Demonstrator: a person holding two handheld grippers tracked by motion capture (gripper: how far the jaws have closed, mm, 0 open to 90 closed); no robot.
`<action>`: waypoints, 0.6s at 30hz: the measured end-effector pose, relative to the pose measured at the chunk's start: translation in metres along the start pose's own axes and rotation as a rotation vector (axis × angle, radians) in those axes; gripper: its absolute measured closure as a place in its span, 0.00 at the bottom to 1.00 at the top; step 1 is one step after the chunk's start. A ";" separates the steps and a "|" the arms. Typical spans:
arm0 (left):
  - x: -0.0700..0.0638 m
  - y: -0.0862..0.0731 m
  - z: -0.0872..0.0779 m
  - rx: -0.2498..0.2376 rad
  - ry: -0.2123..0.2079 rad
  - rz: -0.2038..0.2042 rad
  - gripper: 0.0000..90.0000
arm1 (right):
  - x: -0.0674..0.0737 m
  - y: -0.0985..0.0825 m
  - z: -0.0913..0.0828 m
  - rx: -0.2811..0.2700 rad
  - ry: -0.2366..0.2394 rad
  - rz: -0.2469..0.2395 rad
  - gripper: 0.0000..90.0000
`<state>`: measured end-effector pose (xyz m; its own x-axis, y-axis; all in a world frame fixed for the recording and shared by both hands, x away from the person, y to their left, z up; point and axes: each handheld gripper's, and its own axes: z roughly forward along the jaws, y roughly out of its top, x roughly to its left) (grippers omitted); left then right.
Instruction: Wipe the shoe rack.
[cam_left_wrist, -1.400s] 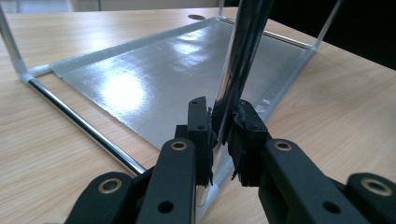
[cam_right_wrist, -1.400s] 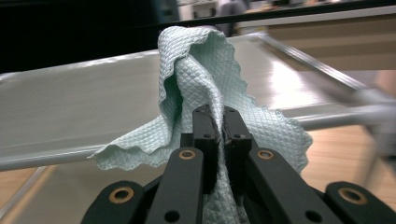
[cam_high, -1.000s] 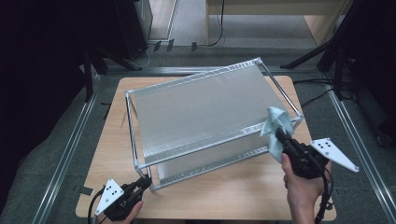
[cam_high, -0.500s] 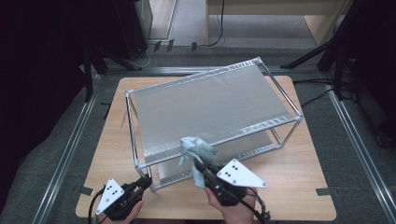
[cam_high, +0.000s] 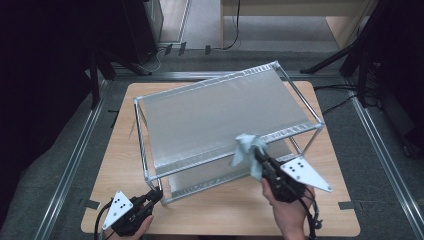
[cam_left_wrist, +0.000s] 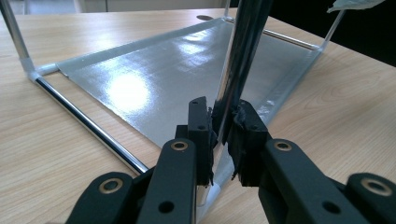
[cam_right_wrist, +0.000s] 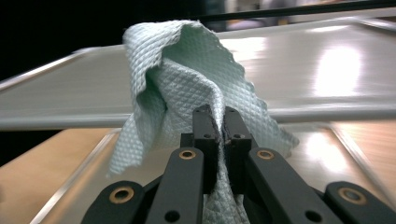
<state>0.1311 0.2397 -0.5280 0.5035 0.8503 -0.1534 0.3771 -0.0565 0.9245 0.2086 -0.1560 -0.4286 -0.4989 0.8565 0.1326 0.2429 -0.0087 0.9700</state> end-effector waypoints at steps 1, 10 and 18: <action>0.000 0.000 0.000 0.000 0.000 0.000 0.89 | -0.012 0.000 -0.003 -0.007 -0.036 0.024 0.97; 0.000 0.000 0.000 0.001 -0.002 0.001 0.89 | -0.081 -0.020 -0.016 0.049 -0.224 0.148 0.97; 0.000 0.000 0.000 -0.001 -0.003 0.003 0.89 | -0.105 -0.061 0.028 0.253 -0.243 0.160 0.96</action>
<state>0.1312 0.2400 -0.5282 0.5067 0.8486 -0.1521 0.3752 -0.0582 0.9251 0.2696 -0.2312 -0.5074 -0.2338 0.9521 0.1968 0.5142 -0.0507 0.8562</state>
